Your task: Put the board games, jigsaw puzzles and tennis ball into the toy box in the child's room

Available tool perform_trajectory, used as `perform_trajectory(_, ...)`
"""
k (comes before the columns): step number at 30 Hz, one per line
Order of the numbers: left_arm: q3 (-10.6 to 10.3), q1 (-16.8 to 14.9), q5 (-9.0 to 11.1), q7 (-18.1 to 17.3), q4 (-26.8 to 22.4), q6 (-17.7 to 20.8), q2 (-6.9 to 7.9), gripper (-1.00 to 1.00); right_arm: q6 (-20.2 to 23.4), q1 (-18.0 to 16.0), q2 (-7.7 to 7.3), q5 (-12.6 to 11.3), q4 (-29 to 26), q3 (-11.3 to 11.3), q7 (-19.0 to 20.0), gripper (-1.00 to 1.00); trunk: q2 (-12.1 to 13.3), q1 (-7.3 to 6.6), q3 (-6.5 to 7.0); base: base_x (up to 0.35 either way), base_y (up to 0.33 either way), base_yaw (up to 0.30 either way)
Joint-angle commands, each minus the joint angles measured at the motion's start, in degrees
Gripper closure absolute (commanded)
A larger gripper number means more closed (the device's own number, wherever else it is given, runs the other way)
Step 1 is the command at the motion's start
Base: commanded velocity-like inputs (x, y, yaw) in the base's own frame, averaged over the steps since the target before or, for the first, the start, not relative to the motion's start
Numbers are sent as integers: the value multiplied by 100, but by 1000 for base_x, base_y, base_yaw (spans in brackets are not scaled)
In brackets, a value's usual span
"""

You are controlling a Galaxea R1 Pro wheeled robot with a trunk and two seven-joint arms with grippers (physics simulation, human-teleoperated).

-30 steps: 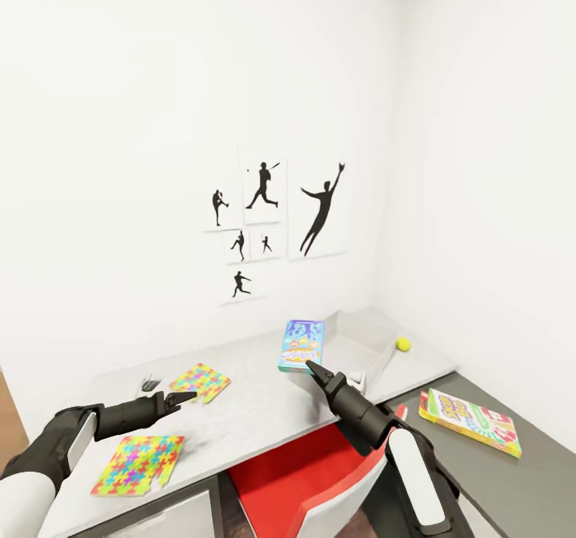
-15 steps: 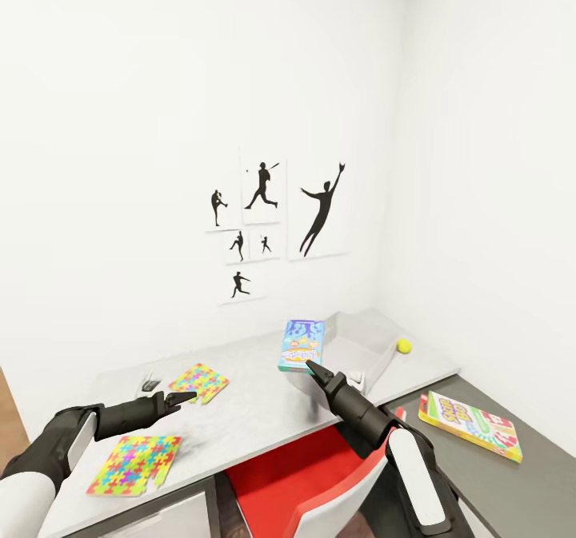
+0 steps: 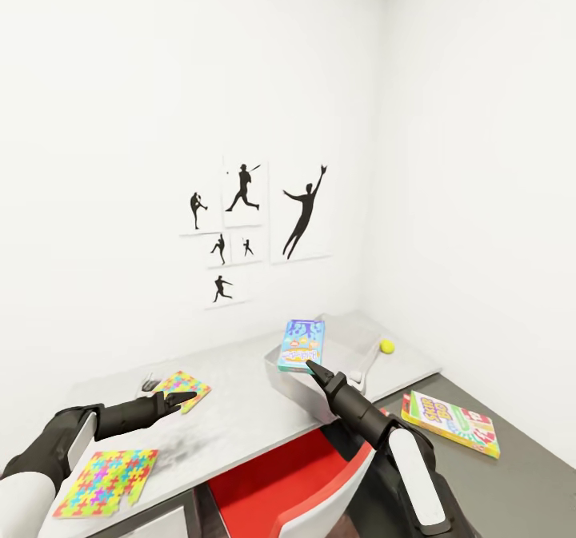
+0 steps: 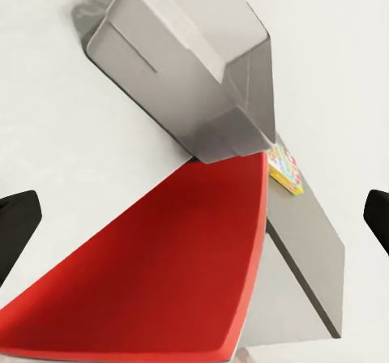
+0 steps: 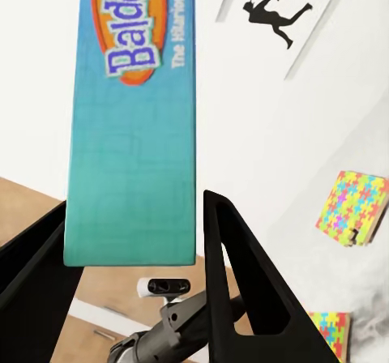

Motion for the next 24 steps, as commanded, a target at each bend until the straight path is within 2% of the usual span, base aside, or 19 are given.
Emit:
perform_trajectory(1,6,-2,20,-8,3,40,0,-100,47,-3,7,-15,1,-20,12,100,-5,2,-2,7,-7,-19)
perform_trajectory(5,7,-2,18,-8,3,40,-2,-100,47,-3,7,-15,1,-20,12,100,-5,2,-1,27,-3,-10)
perform_trajectory(10,6,-2,12,9,3,39,-7,-100,47,-3,7,-10,4,-20,12,100,-5,2,-1,193,-45,-2)
perform_trajectory(16,7,-2,11,18,3,39,-8,-100,47,-3,7,-7,2,-20,12,100,-5,2,-1,245,-150,0)
perform_trajectory(24,7,-2,11,19,3,39,-9,-100,47,-3,7,-8,1,-20,12,100,-5,2,-1,143,-139,0)
